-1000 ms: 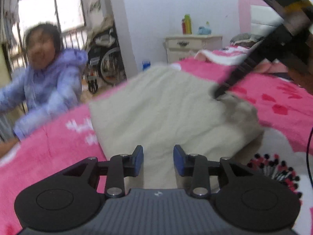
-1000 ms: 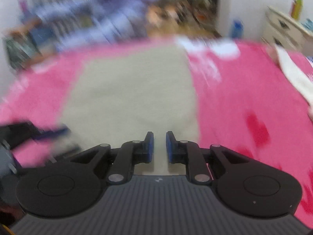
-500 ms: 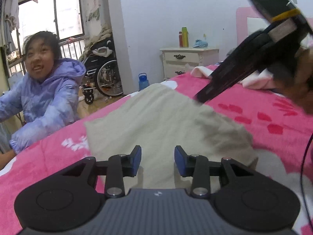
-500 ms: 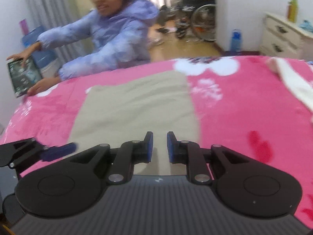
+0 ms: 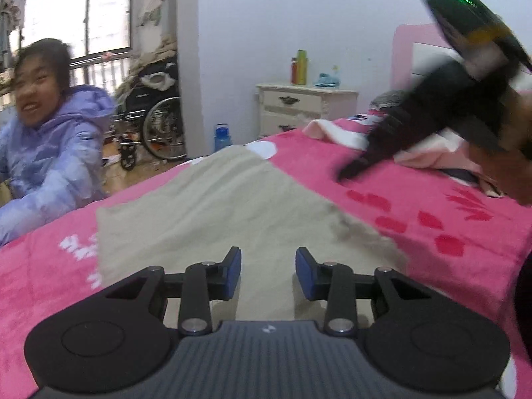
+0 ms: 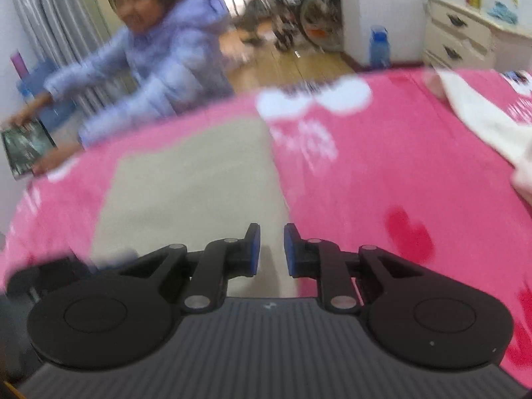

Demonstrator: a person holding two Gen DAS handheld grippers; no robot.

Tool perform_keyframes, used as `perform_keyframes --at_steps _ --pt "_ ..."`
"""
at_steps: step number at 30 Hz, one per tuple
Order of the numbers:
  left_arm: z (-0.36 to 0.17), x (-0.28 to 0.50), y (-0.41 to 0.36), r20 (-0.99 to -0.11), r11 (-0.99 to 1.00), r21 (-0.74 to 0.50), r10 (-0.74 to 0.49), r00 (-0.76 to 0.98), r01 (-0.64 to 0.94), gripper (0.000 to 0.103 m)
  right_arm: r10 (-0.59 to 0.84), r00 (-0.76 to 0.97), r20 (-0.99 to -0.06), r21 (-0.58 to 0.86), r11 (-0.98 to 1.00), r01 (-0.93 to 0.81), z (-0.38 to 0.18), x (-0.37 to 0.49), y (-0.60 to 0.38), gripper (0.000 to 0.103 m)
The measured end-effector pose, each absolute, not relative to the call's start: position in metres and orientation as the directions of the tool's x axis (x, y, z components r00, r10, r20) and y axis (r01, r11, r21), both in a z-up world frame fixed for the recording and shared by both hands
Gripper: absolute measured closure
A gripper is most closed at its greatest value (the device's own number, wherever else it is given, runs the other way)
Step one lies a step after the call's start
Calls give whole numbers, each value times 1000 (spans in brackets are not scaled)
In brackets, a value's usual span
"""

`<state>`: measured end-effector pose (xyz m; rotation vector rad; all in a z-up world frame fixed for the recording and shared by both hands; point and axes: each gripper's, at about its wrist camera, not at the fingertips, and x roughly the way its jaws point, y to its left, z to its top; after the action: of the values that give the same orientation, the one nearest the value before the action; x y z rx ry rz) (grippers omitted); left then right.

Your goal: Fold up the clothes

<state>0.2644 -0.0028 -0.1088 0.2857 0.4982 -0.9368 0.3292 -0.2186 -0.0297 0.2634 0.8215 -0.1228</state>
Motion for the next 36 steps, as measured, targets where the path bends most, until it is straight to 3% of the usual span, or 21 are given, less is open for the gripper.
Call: perform_keyframes --at_steps 7,14,21,26,28,31,34,36 --pt "-139 265 -14 -539 581 -7 -688 487 814 66 2 673 -740 151 975 163 -73 402 -227 91" --pt "-146 263 -14 -523 594 -7 -688 503 805 66 34 681 -731 308 907 286 -108 461 -277 97" --pt "-148 259 -9 -502 594 -10 -698 510 804 66 15 734 -679 351 884 307 -53 423 -282 92" --pt "-149 260 -8 -488 595 -19 -707 512 804 66 74 601 -796 326 889 322 -72 405 -271 93" --pt "-149 260 -10 -485 592 -13 -708 513 806 66 53 582 -812 310 883 352 -89 416 -275 94" --pt "-147 262 -12 -486 594 -17 -708 512 805 66 -53 593 -803 252 872 419 -85 439 -276 86" --pt "-147 260 -10 -480 607 -28 -705 522 794 66 -58 675 -735 191 938 289 -49 448 -238 84" --pt "-148 256 -10 -470 616 -21 -701 536 787 66 119 678 -725 220 973 65 -37 448 -200 84"
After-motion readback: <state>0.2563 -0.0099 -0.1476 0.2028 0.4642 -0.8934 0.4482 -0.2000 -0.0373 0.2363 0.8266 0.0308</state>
